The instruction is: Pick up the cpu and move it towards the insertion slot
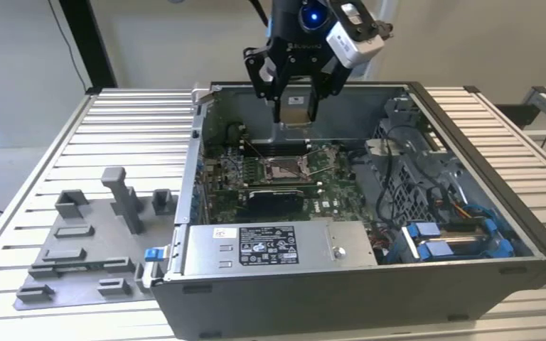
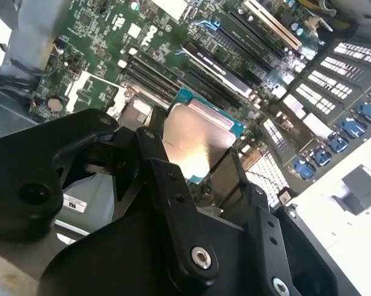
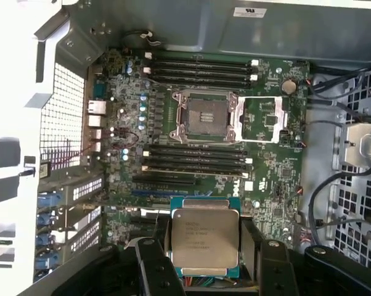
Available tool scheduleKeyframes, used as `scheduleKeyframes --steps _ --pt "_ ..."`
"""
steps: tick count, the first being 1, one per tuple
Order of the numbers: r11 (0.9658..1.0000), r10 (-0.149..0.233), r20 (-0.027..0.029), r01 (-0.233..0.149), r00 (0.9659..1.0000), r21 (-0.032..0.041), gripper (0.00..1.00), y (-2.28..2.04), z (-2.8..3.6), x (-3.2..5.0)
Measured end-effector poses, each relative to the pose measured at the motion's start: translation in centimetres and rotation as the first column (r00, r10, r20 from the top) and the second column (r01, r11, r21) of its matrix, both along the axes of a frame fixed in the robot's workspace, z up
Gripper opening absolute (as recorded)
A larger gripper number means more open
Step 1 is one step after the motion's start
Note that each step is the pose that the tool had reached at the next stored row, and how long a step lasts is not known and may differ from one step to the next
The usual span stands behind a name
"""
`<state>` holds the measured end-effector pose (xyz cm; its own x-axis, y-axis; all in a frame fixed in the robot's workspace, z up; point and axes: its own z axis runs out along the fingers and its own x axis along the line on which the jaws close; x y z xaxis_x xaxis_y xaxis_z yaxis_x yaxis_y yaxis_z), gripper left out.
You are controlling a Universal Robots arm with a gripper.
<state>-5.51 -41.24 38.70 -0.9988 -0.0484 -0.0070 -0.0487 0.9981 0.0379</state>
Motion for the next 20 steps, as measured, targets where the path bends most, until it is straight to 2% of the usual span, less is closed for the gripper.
scheduleKeyframes --steps 11,20 --pt "1.0 -0.008 0.0 0.008 1.0 0.0 0.0 1.77 -0.16 -0.36" --pt "0.9999 -0.016 0.0 0.016 0.9999 0.0 0.0 3.06 -0.29 -0.46"
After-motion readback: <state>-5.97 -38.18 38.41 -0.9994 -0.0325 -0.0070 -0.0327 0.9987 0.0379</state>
